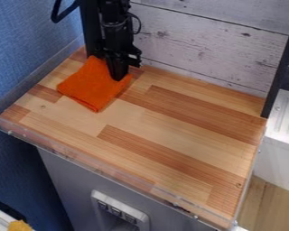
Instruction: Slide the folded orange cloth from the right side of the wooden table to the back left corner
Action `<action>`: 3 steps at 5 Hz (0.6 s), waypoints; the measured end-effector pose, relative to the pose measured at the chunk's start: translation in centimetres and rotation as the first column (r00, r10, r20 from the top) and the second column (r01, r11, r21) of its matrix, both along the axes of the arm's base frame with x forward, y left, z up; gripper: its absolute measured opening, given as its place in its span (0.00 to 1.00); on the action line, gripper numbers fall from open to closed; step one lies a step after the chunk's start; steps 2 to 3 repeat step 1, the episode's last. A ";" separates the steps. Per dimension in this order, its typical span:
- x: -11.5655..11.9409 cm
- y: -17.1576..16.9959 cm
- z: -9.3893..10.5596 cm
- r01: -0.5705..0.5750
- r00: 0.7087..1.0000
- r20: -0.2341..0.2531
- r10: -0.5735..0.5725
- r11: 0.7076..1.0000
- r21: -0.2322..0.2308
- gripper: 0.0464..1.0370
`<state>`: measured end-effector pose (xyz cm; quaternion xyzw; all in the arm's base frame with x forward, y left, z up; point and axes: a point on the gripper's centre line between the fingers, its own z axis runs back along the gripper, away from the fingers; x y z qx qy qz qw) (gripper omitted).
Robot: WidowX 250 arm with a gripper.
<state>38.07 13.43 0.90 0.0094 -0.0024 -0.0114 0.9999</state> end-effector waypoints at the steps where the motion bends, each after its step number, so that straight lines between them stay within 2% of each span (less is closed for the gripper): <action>1: -0.4 -0.2 -0.1 0.009 1.000 0.006 -0.009 1.000 -0.005 0.04; 3: -0.4 -0.2 -0.1 0.009 1.000 0.006 -0.009 1.000 -0.005 0.04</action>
